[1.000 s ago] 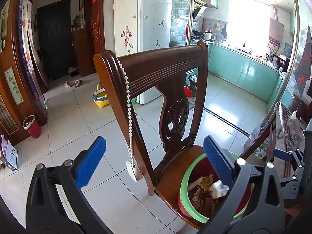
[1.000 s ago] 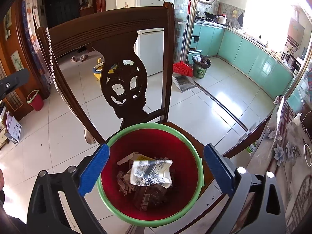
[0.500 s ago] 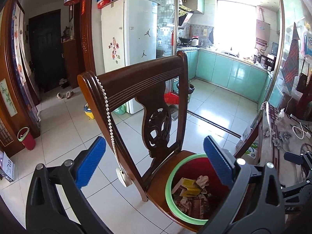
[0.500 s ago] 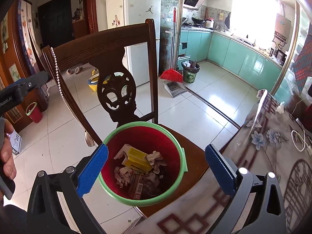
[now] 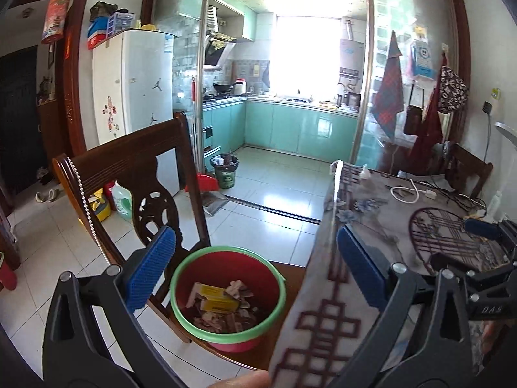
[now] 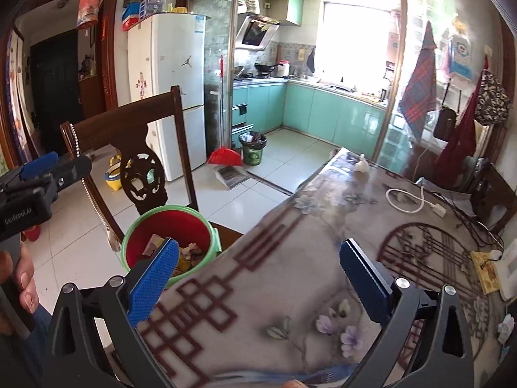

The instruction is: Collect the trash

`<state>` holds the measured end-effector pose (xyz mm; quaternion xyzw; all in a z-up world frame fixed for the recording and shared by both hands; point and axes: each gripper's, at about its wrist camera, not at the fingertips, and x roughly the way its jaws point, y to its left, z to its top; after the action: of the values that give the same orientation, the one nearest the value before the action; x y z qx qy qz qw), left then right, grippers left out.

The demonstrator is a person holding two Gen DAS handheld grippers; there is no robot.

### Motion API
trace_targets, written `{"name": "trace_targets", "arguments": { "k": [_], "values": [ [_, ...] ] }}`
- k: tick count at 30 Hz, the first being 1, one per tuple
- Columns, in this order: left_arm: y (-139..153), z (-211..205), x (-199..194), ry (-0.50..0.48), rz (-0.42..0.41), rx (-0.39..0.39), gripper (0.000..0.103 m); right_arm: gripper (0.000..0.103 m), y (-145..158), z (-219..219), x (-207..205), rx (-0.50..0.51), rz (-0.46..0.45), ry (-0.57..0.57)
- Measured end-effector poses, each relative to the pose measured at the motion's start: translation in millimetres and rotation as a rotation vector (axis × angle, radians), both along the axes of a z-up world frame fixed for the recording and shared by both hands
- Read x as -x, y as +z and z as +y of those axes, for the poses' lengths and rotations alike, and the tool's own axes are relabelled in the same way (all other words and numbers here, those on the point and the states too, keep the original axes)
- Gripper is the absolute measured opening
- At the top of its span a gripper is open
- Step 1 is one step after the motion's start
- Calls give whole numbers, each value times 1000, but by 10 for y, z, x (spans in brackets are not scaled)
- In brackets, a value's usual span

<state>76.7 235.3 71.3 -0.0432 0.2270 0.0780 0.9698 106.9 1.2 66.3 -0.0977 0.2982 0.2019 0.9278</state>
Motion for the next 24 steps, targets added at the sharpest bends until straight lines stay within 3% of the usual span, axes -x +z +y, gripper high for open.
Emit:
{"name": "trace_targets", "arguments": {
  "k": [7,12,16,24],
  "values": [
    [-86,-673,257,-108,0,-29,98,97,79,-797,329,-15,-28,-122],
    [-11,-1018,367,-144,-52,-69,98,97,147,-1224,588,-42,-72,-188],
    [19,-1225,431,-176,-92,-52,98,97,174,-1466,766,-77,-96,-230],
    [-95,-1552,453,-182,-131,-147,98,97,86,-1766,924,-124,-164,-298]
  ]
}}
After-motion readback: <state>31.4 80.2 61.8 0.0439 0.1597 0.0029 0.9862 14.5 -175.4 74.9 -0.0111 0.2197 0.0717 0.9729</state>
